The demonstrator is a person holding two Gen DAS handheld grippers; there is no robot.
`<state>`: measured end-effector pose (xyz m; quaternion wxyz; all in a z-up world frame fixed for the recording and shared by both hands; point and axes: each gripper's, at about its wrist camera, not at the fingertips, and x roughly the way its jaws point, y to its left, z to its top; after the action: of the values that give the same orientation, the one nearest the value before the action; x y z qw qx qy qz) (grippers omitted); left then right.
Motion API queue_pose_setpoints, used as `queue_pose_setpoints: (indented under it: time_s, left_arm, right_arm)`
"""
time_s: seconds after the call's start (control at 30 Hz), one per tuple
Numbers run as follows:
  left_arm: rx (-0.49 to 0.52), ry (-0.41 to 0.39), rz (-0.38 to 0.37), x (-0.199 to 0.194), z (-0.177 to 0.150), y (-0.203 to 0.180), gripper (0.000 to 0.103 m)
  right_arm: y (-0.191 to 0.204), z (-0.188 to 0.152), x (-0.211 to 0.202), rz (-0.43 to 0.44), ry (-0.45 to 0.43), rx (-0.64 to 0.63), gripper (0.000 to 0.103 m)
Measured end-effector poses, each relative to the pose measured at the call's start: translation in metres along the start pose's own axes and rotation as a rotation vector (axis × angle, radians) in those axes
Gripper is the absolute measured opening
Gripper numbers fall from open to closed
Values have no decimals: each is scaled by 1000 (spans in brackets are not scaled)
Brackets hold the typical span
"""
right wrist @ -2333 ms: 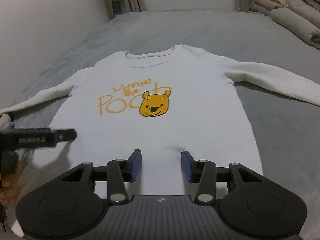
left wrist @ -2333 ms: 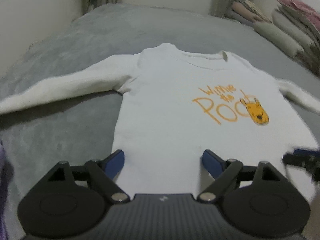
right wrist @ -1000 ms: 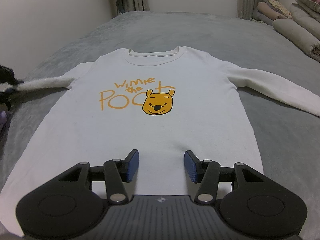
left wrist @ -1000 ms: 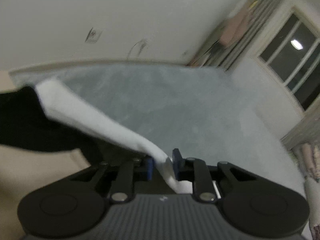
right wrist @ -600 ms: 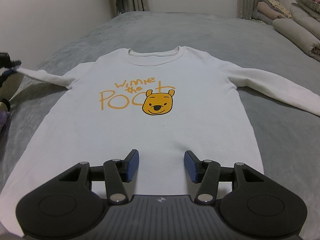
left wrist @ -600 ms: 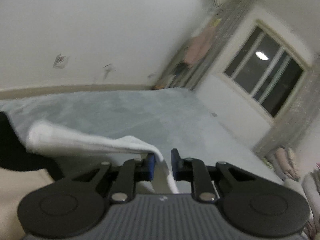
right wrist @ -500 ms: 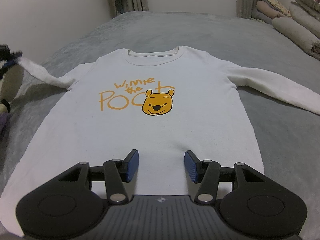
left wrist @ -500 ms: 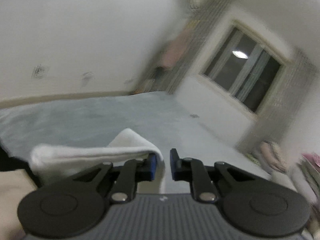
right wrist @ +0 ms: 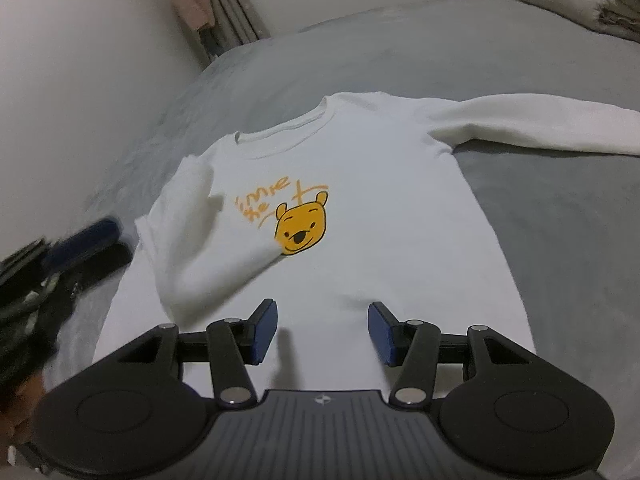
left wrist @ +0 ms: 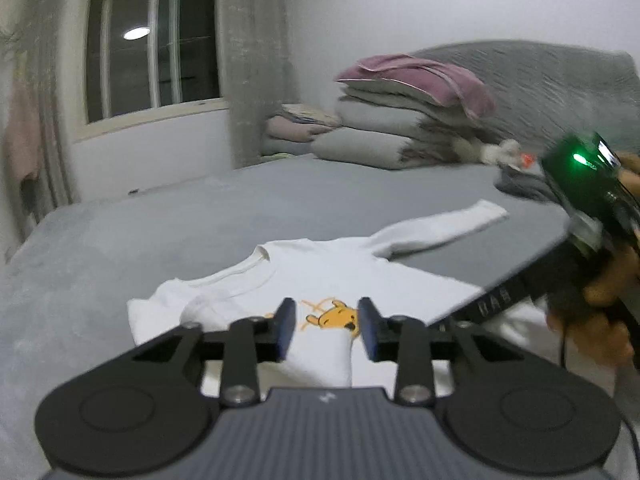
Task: Fold clothes
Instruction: 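Fold the sleeve across the shirt body with the left gripper and release, then grasp the folded sleeve again with the left gripper and adjust it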
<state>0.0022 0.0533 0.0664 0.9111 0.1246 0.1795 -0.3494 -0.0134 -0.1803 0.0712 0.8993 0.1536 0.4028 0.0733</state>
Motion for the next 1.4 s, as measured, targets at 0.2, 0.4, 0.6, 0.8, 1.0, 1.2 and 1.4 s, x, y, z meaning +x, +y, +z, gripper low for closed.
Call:
queue_pose_setpoints:
  time_s: [0.2, 0.4, 0.6, 0.8, 1.0, 1.2, 1.4]
  left_arm:
    - [-77, 82, 79, -7, -8, 46, 46]
    - [-341, 85, 163, 22, -14, 89, 53]
    - [-383, 130, 243, 63, -13, 87, 54]
    - [-445, 140, 244, 85, -21, 95, 19]
    - [-417, 82, 143, 85, -11, 71, 4]
    - [-306, 48, 54, 76, 13, 20, 11]
    - [-452, 109, 298, 77, -3, 69, 48]
  right_arm:
    - [2, 0, -1, -22, -21, -13, 50]
    - [11, -1, 3, -64, -39, -48, 50]
    - [9, -1, 5, -64, -40, -49, 50]
    - [11, -1, 4, -73, -39, -71, 50]
    - [7, 1, 3, -66, -40, -45, 50]
    - [2, 3, 1, -71, -49, -15, 51]
    - [-2, 5, -3, -76, -55, -2, 51]
